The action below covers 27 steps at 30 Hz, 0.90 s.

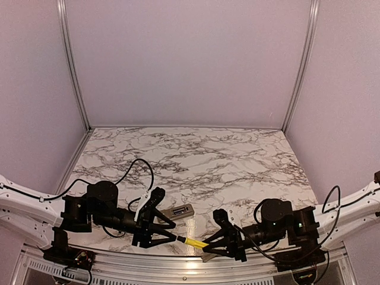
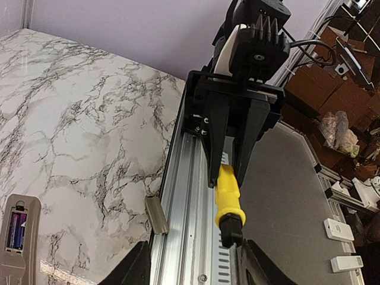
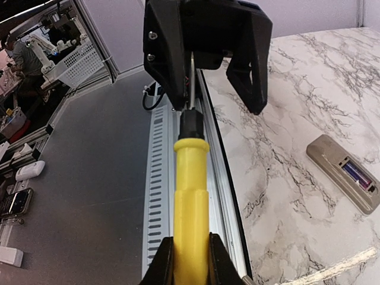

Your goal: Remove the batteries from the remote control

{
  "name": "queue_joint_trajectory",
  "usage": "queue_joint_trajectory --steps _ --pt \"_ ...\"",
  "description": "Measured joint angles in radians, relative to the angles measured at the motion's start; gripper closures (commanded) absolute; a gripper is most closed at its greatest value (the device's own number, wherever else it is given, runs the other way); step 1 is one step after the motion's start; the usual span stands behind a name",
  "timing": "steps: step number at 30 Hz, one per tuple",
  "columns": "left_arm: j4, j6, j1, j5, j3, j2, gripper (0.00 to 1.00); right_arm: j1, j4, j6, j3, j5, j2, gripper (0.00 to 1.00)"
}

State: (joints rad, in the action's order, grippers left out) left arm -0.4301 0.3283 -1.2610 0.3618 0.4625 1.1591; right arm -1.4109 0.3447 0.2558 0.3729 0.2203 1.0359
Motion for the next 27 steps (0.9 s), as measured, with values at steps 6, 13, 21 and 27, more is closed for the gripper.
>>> queue_joint_trajectory --steps 6,13,21,27 --pt "0.000 -0.002 -0.003 0.005 0.000 0.008 0.48 0.000 0.000 -0.006 0.002 0.000 0.031 1.00" --pt "-0.001 -0.003 -0.005 0.022 0.000 0.021 0.46 0.000 -0.003 -0.024 0.029 -0.001 0.060 1.00" --pt "-0.002 -0.004 -0.011 0.029 0.013 0.034 0.50 0.000 -0.005 -0.030 0.042 -0.002 0.060 1.00" --pt "-0.006 -0.005 -0.011 0.031 0.015 0.034 0.54 0.000 -0.005 -0.032 0.042 -0.002 0.060 1.00"
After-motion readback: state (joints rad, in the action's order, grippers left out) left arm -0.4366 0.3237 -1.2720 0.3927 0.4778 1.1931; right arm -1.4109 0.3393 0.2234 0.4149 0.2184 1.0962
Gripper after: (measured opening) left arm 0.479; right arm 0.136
